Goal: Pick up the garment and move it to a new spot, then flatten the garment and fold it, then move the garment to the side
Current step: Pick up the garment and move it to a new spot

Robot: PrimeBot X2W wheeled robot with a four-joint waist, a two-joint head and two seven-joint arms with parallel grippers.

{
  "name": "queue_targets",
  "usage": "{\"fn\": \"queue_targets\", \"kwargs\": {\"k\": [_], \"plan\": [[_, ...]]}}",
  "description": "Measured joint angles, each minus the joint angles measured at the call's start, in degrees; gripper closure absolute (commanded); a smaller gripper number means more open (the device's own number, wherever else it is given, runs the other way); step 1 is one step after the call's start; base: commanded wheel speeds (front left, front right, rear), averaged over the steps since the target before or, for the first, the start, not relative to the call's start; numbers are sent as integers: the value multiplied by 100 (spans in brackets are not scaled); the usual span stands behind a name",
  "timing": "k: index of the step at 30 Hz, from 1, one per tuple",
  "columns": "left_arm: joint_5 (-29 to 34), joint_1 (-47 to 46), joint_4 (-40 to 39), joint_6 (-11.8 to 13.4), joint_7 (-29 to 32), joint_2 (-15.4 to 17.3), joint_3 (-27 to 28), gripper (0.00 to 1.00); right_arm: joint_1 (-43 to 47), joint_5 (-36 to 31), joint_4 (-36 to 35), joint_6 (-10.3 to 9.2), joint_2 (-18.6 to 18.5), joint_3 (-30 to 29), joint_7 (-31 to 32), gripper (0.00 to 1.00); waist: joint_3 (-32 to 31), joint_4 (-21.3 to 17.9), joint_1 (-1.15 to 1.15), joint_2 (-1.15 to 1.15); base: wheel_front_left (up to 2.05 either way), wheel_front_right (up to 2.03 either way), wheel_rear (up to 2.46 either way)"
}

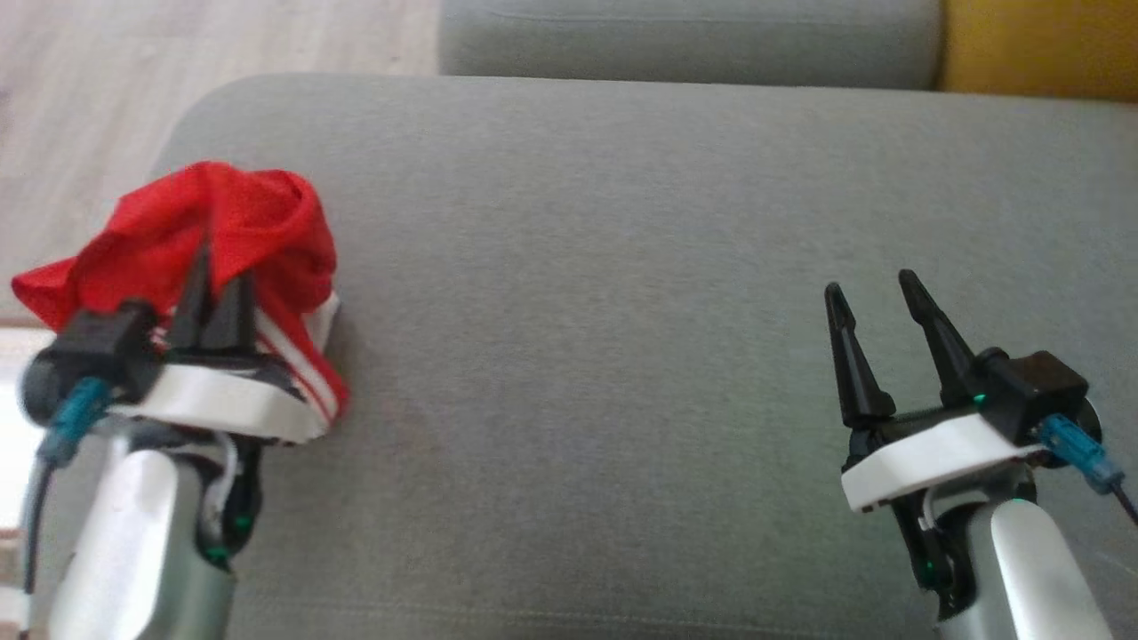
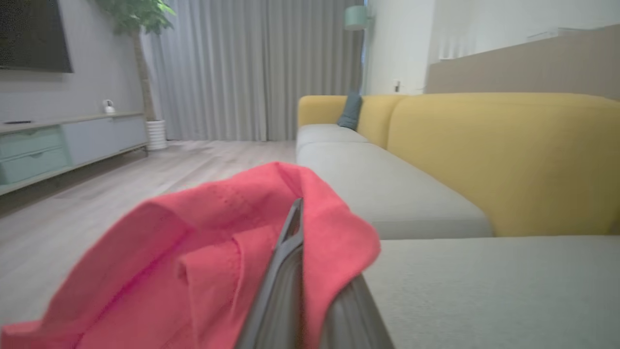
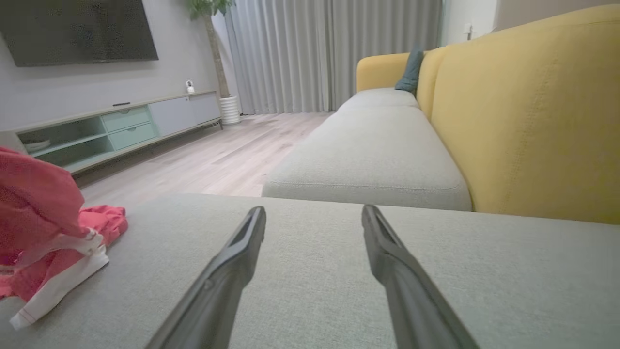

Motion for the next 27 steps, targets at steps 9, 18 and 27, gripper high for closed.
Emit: {"fn": "queue_targets", "kwargs": {"k": [9, 18, 27], "plan": [[0, -674, 96, -342, 166, -393, -705, 100, -55, 186, -159, -1, 3, 83, -91, 0, 382, -987, 0, 0, 0, 0, 0], [153, -1279, 344, -563, 276, -726, -1380, 100, -248, 517, -37, 0, 4, 148, -461, 0, 904, -2037, 0, 0, 0, 0, 0], [227, -1397, 1005, -726, 524, -690, -1975, 100, -280, 602, 79, 0, 5, 209, -647, 0, 1540, -2503, 0, 0, 0, 0, 0]]}}
